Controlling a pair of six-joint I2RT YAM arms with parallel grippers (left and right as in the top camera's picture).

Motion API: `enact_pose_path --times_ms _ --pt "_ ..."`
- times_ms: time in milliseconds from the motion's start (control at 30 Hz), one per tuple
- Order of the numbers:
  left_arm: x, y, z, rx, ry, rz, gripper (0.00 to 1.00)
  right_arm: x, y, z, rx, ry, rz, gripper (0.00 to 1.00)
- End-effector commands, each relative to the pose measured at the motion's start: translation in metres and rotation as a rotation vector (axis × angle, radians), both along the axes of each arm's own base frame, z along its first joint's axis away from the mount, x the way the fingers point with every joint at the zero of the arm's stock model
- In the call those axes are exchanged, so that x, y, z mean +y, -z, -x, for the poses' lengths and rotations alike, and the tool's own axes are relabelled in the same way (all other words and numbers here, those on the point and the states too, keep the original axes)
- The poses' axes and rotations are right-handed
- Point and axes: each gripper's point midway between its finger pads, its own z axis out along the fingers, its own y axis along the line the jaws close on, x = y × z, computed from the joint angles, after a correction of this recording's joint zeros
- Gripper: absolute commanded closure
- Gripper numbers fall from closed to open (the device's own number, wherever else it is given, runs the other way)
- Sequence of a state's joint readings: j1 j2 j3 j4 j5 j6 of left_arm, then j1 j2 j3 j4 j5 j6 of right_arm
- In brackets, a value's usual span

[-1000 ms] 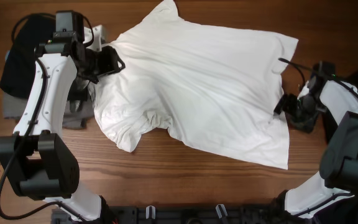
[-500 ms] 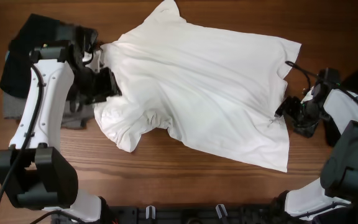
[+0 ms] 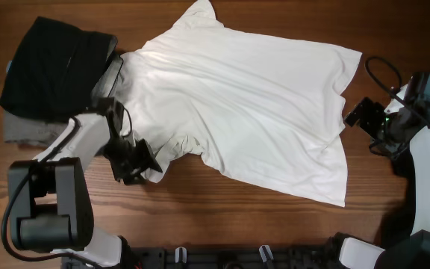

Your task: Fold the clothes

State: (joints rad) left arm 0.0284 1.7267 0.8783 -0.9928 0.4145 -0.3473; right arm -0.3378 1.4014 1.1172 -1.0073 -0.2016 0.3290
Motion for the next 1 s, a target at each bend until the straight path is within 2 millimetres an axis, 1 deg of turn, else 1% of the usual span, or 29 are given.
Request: enact_pose_path --times_ms 0,33,100,133,167,200,233,300,400,467,533,667,700,767,833,900,967 --pt "-0.006 0.018 0.016 0.029 -0.087 0.012 0.46 0.000 -0.002 -0.002 -0.007 0.011 -0.010 0.05" --pt "-0.005 0.023 0.016 0.018 -0.101 0.008 0.46 0.000 -0.002 -0.002 -0.007 0.011 -0.010 0.05" --pt "-0.005 0.030 0.014 -0.014 -0.103 0.005 0.49 0.000 -0.002 -0.002 -0.007 0.010 -0.010 0.05" --pt "-0.005 0.033 0.011 -0.032 -0.102 0.006 0.53 0.000 -0.002 -0.002 -0.007 0.010 -0.010 0.05" --pt "-0.005 0.034 0.010 -0.040 -0.102 0.005 0.59 0.000 -0.002 -0.002 -0.007 0.011 -0.010 0.05" --pt "-0.004 0.034 0.009 -0.043 -0.101 0.002 0.68 0.000 -0.002 -0.002 -0.007 0.010 -0.010 0.05" --pt "-0.004 0.034 0.010 -0.040 -0.101 0.002 0.81 0.000 -0.002 -0.002 -0.007 0.006 -0.008 0.05" --pt "-0.003 0.032 0.017 -0.008 -0.101 -0.004 0.96 0.000 -0.002 -0.002 -0.008 -0.002 -0.006 0.05" --pt "0.002 0.028 0.028 0.054 -0.118 -0.018 0.96 0.000 -0.002 -0.002 -0.009 -0.013 -0.002 0.05" --pt "0.013 0.018 0.034 0.099 -0.154 -0.037 0.96 0.000 -0.002 -0.002 -0.009 -0.013 -0.002 0.05" --pt "0.027 0.004 0.033 0.102 -0.206 -0.056 0.96 0.000 -0.002 -0.002 -0.010 -0.013 -0.002 0.05" --pt "0.063 -0.026 0.025 0.010 -0.348 -0.106 0.96 -0.001 -0.002 -0.002 -0.009 -0.013 0.002 0.05" --pt "0.069 -0.031 0.025 -0.009 -0.372 -0.116 0.96 -0.001 -0.002 -0.002 -0.009 -0.012 0.002 0.05" --pt "0.088 -0.043 0.029 -0.056 -0.440 -0.167 0.96 -0.001 -0.002 -0.001 -0.007 -0.011 0.005 0.04" --pt "0.099 -0.055 0.030 -0.107 -0.509 -0.180 0.96 -0.001 -0.002 -0.001 -0.006 -0.009 0.004 0.02" --pt "0.108 -0.063 0.031 -0.148 -0.557 -0.193 0.96 0.000 0.000 0.001 0.008 -0.001 -0.002 0.01" --pt "0.112 -0.068 0.032 -0.174 -0.586 -0.202 0.96 -0.004 0.010 0.013 0.072 0.064 0.005 0.00"
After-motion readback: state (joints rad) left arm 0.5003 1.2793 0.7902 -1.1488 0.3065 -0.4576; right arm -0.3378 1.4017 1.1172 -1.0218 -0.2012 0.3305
